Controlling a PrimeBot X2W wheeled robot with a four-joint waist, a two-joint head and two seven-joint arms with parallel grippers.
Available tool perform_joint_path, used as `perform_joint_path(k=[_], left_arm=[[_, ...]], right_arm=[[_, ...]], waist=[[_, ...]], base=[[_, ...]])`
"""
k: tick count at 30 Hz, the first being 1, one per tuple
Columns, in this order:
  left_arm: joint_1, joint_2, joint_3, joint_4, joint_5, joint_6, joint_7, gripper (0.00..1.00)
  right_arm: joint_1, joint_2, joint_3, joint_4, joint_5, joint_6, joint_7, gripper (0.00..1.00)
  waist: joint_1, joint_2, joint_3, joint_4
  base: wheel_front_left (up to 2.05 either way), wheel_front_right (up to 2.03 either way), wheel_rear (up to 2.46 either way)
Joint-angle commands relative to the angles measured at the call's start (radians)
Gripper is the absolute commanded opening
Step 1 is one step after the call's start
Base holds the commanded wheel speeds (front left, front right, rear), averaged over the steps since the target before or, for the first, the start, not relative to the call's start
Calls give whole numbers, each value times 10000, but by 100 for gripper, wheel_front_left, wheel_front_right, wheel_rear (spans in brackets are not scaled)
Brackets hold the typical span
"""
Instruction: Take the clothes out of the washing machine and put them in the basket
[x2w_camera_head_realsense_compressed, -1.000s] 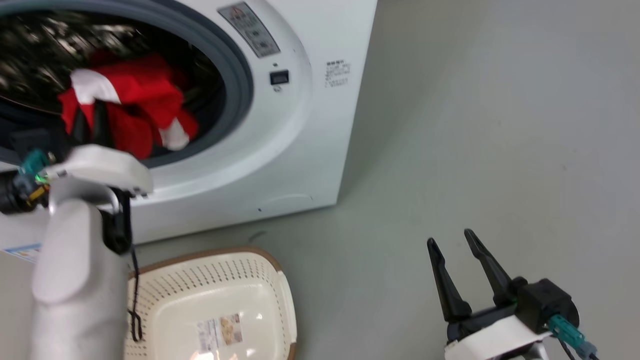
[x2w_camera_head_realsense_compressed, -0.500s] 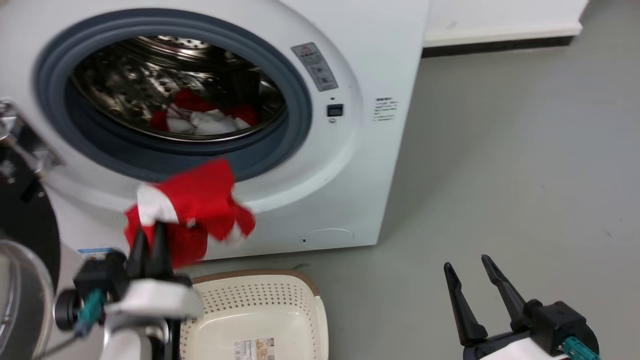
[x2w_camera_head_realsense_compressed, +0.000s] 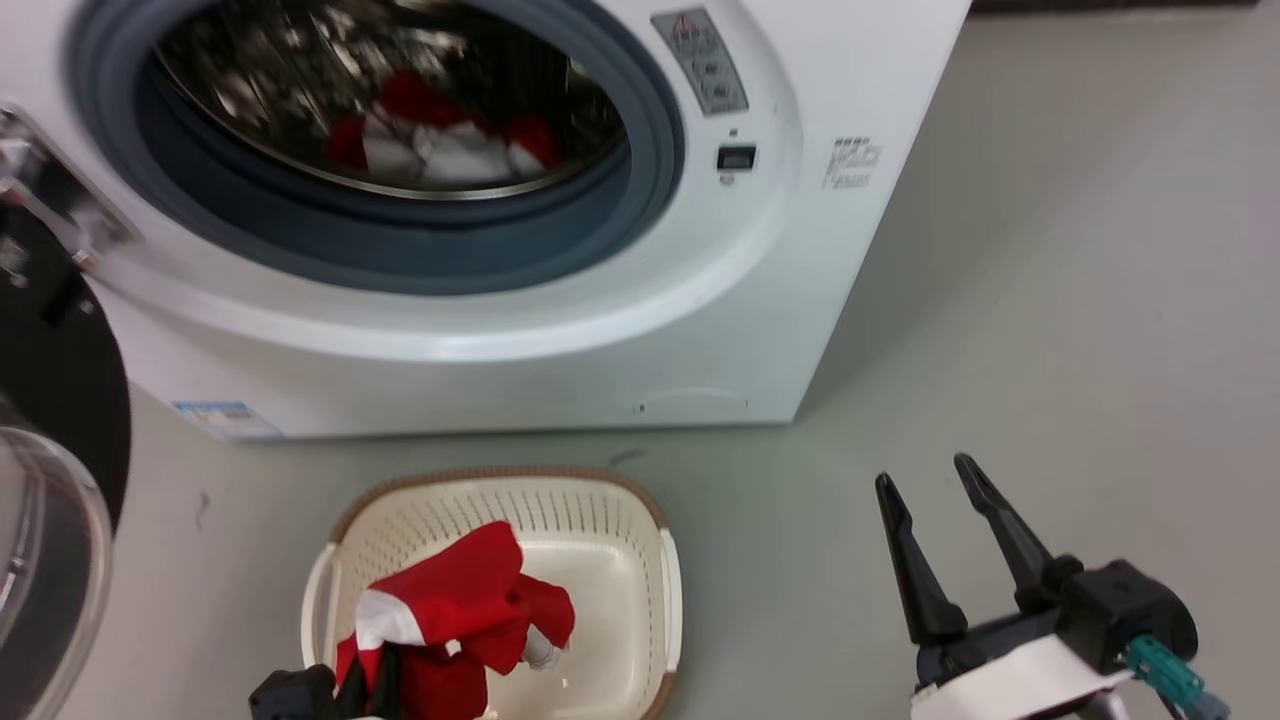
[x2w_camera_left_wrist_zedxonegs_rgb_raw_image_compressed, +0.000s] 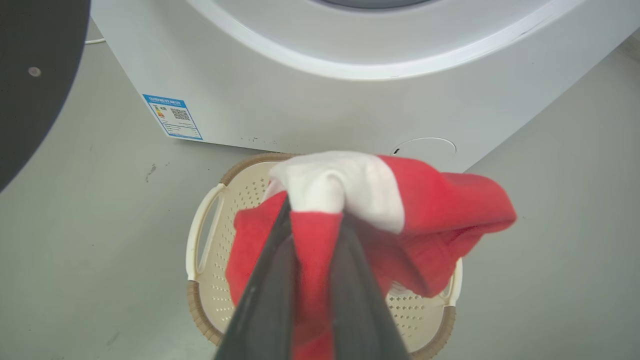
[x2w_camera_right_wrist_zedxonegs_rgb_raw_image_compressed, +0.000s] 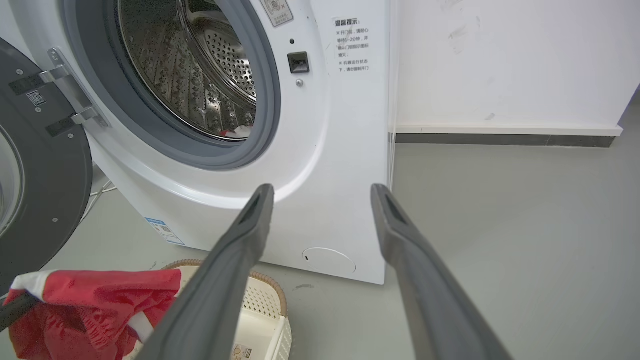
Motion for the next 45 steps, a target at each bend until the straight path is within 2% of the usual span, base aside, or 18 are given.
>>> perform_joint_path(k=[1,5,15,21,25,26,28,29,30,31,37,45], left_arm=[[-482,-13,-24,611,-138,76,-98,0],[-1358,-25,114,2302,-423,219,-147,0],[-3934,-32,1073,4743,-654,626,-153,0],[-4869,103,1536,5819,-581,737,-147,0],[-5293,128,1696,6751,-651,794,-145,0],[-5353,120,1730,6976,-677,802,-145,11],[-5431,124,1771,7305,-704,783,-145,46],[-5431,124,1771,7305,-704,783,-145,46],[-5433,145,1813,7458,-735,737,-145,97],[-5404,140,1821,7566,-710,708,-145,100],[-4689,24,1686,7339,-537,447,-145,100],[-3077,-39,1653,5538,-373,198,-144,100]], right_arm=[[-307,-2,16,-47,-57,-3,-2,100],[-765,-2,78,-24,-140,-3,-50,100],[-1939,1,311,149,-123,-3,-295,100],[-2490,3,395,378,-12,-3,-523,100],[-2708,1,426,627,59,-5,-655,100],[-2744,3,435,696,71,-3,-696,100],[-2784,3,405,853,54,-3,-738,100],[-2784,3,405,853,54,-3,-738,100],[-2775,1,377,923,49,-3,-739,100],[-2750,0,338,998,51,-5,-773,100],[-2390,0,56,1293,-94,-5,-846,100],[-1564,-3,-316,1122,-182,-3,-705,100]], waist=[[0,0,945,-76],[0,0,1863,-244],[0,0,3973,-851],[0,0,4800,-1272],[0,0,4979,-1429],[0,0,4957,-1448],[0,0,4811,-1438],[0,0,4811,-1438],[0,0,4684,-1412],[0,0,4532,-1374],[0,0,2945,-993],[0,0,944,-487]], base=[[0,0,0],[0,0,0],[0,0,0],[0,0,0],[0,0,0],[0,0,0],[0,0,0],[0,0,0],[0,0,0],[0,0,0],[0,0,0],[0,0,0]])
